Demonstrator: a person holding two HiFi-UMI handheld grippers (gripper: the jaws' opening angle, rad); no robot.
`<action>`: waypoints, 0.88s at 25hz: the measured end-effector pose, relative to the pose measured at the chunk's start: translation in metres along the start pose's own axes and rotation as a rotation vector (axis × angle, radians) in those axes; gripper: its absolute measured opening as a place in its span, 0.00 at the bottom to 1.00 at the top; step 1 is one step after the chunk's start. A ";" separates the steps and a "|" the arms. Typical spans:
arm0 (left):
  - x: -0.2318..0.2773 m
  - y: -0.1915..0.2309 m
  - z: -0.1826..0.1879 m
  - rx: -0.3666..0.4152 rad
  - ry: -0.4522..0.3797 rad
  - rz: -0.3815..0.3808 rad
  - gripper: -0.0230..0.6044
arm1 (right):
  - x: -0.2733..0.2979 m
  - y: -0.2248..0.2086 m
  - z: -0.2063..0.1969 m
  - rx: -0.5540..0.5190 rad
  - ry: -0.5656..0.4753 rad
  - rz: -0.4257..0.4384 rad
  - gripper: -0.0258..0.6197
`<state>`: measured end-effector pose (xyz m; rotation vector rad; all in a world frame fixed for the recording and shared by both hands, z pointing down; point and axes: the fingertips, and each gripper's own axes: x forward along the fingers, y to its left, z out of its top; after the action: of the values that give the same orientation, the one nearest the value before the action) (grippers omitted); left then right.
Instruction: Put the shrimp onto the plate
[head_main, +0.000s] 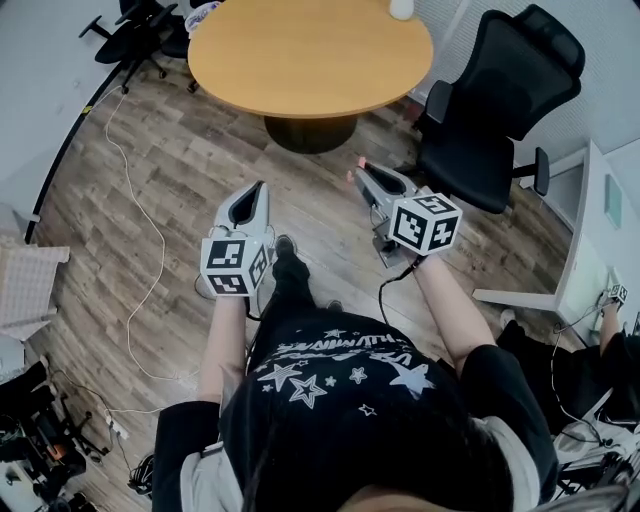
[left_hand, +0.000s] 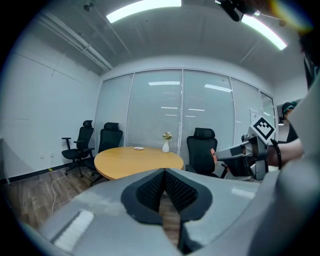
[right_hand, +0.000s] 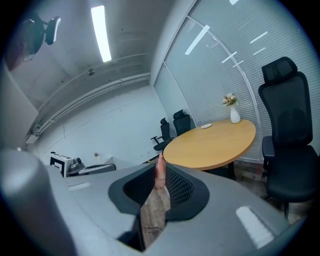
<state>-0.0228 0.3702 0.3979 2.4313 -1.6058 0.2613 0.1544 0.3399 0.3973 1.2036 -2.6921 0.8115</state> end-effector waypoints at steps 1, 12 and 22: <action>0.014 0.007 0.004 -0.002 0.000 -0.006 0.04 | 0.009 -0.008 0.006 0.004 -0.002 -0.008 0.14; 0.150 0.113 0.042 -0.014 0.035 -0.057 0.04 | 0.139 -0.084 0.075 0.081 -0.012 -0.100 0.14; 0.221 0.205 0.065 -0.022 0.055 -0.114 0.04 | 0.247 -0.103 0.123 0.099 -0.023 -0.160 0.14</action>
<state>-0.1241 0.0792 0.4103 2.4658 -1.4344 0.2865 0.0749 0.0564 0.4060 1.4365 -2.5586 0.9223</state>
